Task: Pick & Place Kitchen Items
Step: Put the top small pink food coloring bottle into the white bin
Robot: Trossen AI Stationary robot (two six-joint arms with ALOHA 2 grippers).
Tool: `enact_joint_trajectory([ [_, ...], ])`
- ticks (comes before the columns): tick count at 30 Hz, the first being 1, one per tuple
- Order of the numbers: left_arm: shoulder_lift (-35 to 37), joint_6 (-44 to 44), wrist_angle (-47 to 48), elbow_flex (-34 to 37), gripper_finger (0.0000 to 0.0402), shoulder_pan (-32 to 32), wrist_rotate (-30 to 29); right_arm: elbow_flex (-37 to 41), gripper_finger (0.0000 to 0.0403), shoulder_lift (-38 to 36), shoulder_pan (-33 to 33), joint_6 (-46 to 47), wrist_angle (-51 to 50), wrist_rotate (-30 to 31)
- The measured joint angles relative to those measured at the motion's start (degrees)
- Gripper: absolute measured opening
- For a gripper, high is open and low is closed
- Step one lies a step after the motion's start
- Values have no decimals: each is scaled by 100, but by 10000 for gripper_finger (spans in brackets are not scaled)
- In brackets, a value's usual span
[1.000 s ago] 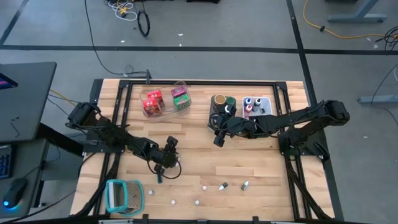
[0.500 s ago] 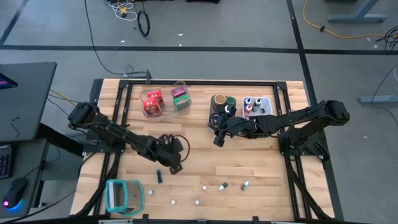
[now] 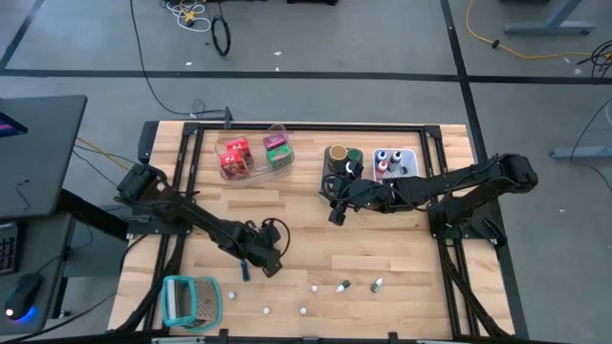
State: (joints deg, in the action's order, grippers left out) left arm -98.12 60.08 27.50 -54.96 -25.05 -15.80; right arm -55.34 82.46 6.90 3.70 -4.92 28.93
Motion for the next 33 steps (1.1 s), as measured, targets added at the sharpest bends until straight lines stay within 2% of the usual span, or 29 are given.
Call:
enact_joint_trajectory([
  [6,-378,82,-28,-23,93,-4,98,1,188,0,-13,-242,127,0],
  [11,-345,-81,-23,-13,93,-7,20,1,188,0,-22,-433,258,0],
  [21,-315,-1740,-63,0,94,-1,55,1,188,0,-33,-458,274,-42],
  [25,-315,-3014,-171,0,92,-1,29,1,188,0,-33,-456,274,-46],
  [27,-317,-3308,-250,2,93,1,-85,1,188,0,-33,-456,274,-46],
  [33,-317,-4127,-258,0,127,2,-375,1,188,0,-33,-478,275,-47],
])
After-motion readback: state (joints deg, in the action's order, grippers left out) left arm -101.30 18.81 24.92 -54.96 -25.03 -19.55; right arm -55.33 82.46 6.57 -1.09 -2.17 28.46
